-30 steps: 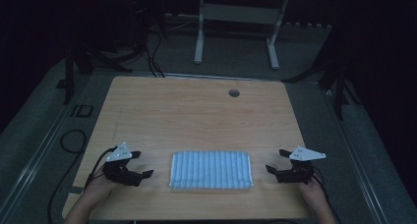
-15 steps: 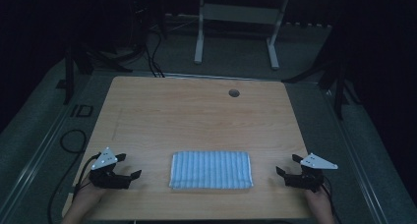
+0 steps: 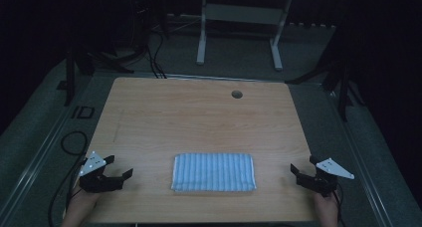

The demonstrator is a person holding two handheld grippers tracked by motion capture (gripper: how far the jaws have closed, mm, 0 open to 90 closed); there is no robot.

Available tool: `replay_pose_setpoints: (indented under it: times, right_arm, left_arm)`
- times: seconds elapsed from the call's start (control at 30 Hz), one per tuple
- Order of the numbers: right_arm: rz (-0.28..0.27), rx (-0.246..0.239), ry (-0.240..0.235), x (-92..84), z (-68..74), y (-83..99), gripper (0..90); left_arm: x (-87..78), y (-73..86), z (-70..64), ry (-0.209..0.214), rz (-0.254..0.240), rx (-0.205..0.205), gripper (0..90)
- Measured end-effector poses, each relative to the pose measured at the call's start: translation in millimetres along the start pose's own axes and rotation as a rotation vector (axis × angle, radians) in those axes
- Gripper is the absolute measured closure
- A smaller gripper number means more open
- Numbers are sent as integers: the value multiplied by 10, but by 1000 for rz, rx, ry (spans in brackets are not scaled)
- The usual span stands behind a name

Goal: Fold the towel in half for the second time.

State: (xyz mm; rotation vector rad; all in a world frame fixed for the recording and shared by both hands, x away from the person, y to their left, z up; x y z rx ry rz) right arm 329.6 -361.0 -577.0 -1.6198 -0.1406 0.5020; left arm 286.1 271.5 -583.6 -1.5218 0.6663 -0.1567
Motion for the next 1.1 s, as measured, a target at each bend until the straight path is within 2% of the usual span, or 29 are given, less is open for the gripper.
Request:
replay_pose_setpoints:
  times: [0.1,0.17,0.27,0.47,0.63,0.73,0.9,1.1]
  right_arm:
    - [-4,14,33,-18,-33,-1,140]
    - [-22,13,41,-28,-39,-21,140]
    - [-13,1,56,-31,-45,11,139]
    - [-20,3,68,-39,-50,27,139]
    - [-26,4,72,-31,-60,33,139]
    - [-27,13,85,-34,-81,35,139]
    - [-25,22,109,-29,-109,35,139]
    - [-27,38,114,-33,-129,35,139]
  left_arm:
    - [-23,-11,23,-30,-25,-14,101]
    - [-28,-3,34,-48,-32,-18,101]
    - [-37,-6,54,-77,-48,-29,101]
    - [-81,-26,117,-172,-105,-51,102]
    - [-121,-62,157,-228,-155,-57,102]
    - [-134,-68,183,-246,-171,-71,102]
    - [-127,-50,182,-242,-157,-71,103]
    - [-115,-44,168,-230,-152,-69,103]
Point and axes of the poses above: each handheld gripper's, and its own axes: x roughly forward along the jaws, y roughly out of its underside, z roughly to its left, the point moved 6 cm from there along x, roughly forward along the jaws, and after that the axes turned 14 degrees about -z, right-handed, at the moved point
